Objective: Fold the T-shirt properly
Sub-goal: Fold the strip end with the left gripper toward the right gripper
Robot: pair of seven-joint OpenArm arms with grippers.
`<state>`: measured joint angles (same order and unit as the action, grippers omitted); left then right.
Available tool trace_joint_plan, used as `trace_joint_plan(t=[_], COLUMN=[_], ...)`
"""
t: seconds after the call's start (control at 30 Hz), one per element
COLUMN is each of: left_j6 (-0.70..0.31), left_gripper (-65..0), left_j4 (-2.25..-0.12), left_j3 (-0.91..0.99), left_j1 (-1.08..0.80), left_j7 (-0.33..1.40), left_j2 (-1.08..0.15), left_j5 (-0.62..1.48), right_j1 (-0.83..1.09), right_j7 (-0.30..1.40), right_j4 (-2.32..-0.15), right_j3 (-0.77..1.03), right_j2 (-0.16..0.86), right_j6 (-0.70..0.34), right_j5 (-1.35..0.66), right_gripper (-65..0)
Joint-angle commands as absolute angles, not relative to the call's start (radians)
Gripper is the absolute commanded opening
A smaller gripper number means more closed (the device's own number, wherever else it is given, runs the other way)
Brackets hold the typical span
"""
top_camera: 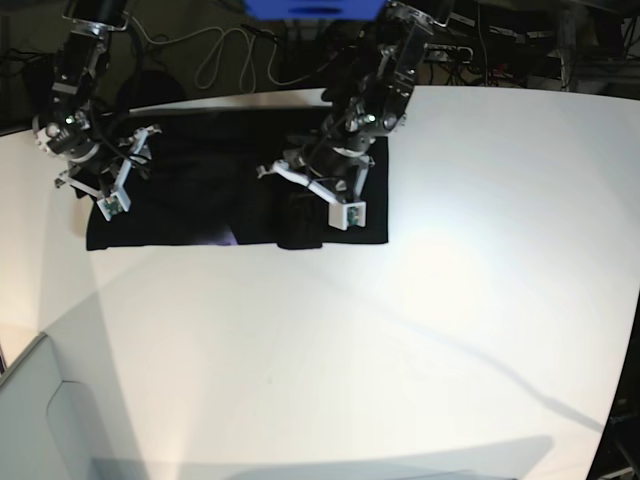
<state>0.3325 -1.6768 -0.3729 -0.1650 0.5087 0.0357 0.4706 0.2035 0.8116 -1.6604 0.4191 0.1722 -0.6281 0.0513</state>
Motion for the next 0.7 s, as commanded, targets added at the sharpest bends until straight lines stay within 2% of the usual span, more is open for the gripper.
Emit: trace_joint_plan(t=[0.0, 0.17, 0.2, 0.4, 0.67], left_j6=[0.323, 0.323, 0.323, 0.323, 0.323], left_gripper=[-65.0, -65.0, -62.3, -32.4, -30.6], left_j4=[-1.696, -1.701, -1.704, -1.724, -1.847], left_j3=[-0.377, -0.375, -0.375, -0.397, -0.446], left_j1=[-0.153, -0.153, -0.153, -0.157, -0.165], left_j7=[0.498, 0.503, 0.503, 0.504, 0.498], left_j2=[0.045, 0.047, 0.047, 0.041, -0.008], left_j5=[0.481, 0.483, 0.483, 0.481, 0.473], right_j1=[0.200, 0.200, 0.200, 0.200, 0.200], right_j7=[0.812, 0.812, 0.812, 0.812, 0.812], right_j4=[-1.675, -1.675, -1.675, -1.675, -1.675], right_j3=[0.421, 0.421, 0.421, 0.421, 0.420], right_j2=[0.185, 0.185, 0.185, 0.185, 0.185], right_j6=[-0.650, -0.650, -0.650, -0.650, -0.650], right_j5=[0.053, 0.053, 0.053, 0.053, 0.053], right_gripper=[-26.4, -26.4, -26.4, -26.4, -26.4])
